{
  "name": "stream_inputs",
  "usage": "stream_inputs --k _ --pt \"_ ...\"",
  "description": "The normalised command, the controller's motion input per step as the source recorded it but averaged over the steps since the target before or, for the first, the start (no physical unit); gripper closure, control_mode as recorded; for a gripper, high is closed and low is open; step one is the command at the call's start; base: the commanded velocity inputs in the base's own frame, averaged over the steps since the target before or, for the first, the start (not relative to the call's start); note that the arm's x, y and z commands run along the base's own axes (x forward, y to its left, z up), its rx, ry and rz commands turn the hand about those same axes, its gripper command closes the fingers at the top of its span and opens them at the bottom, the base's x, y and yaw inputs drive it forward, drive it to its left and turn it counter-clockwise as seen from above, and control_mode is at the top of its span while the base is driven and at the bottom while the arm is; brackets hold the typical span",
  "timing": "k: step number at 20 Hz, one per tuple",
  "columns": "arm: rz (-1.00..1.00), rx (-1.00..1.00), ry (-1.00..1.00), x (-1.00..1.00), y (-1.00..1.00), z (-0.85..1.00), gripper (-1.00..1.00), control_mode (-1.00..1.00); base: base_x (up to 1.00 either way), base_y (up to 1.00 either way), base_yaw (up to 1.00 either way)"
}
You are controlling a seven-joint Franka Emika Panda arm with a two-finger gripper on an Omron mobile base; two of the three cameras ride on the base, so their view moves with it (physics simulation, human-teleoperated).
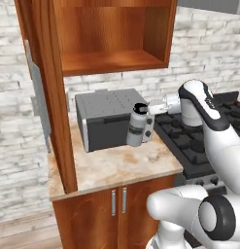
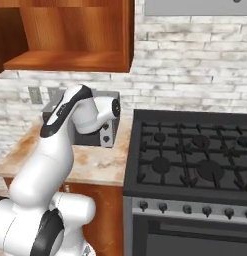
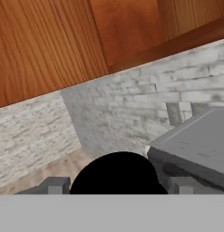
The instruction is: Pick the water bottle from the counter and place it in the open cabinet.
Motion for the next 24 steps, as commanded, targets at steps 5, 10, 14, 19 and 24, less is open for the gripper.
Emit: stream_inputs --k 5,10,14,19,24 --pt "0.0 0.0 0.0 0.0 0.0 0.0 1.0 1.0 0.53 0.21 0.0" --pt "0.0 0.0 0.0 0.0 0.0 0.0 1.0 1.0 0.31 0.14 -0.03" --pt "0.0 0.0 0.0 0.0 0.0 0.0 1.0 1.0 0.06 0.39 -0.02" --pt "0.0 0.0 0.0 0.0 0.0 0.0 1.0 1.0 0.12 0.49 0.0" --pt "-0.04 0.0 0.0 0.0 0.03 0.21 1.0 -1.0 0.09 0.14 -0.02"
